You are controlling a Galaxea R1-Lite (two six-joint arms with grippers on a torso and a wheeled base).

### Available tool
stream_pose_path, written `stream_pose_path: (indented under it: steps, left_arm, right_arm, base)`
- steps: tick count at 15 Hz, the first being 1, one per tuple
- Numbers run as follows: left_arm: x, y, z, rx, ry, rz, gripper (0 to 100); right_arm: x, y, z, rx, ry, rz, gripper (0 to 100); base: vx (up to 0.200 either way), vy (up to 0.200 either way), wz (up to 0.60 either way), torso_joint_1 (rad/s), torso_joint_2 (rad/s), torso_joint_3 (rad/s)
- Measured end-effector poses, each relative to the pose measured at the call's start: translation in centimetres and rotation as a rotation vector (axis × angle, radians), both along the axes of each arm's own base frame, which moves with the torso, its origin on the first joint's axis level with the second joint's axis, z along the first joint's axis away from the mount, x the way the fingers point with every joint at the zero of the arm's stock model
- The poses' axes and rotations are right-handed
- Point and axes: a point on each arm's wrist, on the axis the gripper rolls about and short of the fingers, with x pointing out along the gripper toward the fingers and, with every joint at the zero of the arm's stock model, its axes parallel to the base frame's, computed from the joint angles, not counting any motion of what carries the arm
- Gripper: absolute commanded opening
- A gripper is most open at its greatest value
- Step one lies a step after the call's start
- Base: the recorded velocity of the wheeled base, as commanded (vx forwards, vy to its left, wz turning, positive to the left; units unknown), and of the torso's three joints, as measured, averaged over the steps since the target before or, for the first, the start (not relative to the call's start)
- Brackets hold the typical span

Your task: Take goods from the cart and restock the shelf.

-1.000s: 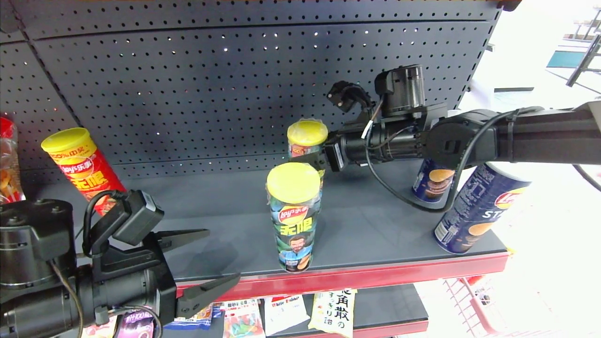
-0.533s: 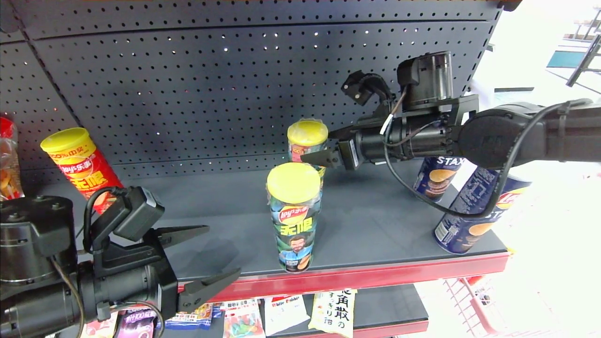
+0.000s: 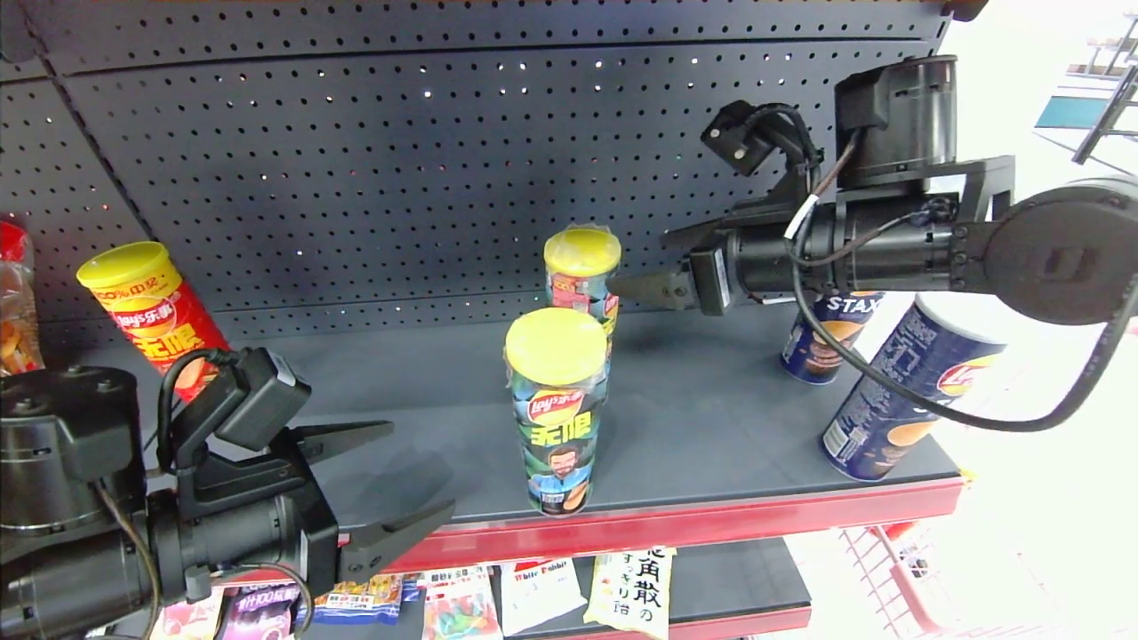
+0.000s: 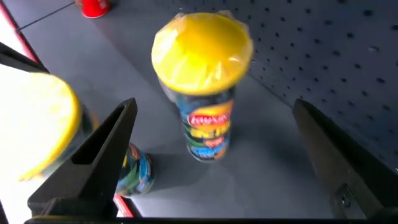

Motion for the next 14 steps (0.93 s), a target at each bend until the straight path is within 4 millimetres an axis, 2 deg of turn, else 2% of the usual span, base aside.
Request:
stream_pose_path:
  steps: [4,6,10,14]
  left_arm:
    - [0.2,-0.1,0.1,-0.001,-0.003,0.0,100]
    - [0.4,-0.2,0.1,0.0,-0.002,0.0,100]
    - [0.7,-0.3,-0.1,0.007,0.012,0.003,100]
    - [1.1,-0.4,-0.8,0.029,0.037,0.022,100]
  right_arm:
    - [-2.9,-2.0,0.7,0.002,-0.003,-0.009,100]
    - [-5.1,-3.3,0.9,0.003,-0.004,-0.008,100]
    - [-10.6,-6.3,0.5,0.004,-0.009,-0.002,100]
    - [-17.1,-10.5,-1.4,0.009,-0.033,-0.043,100]
  base:
    - [0.0,0.0,0.0,0.0,0.0,0.0]
    - [0.0,0.0,0.0,0.0,0.0,0.0]
    - [0.0,0.0,0.0,0.0,0.0,0.0]
    - [0.0,0.0,0.0,0.0,0.0,0.0]
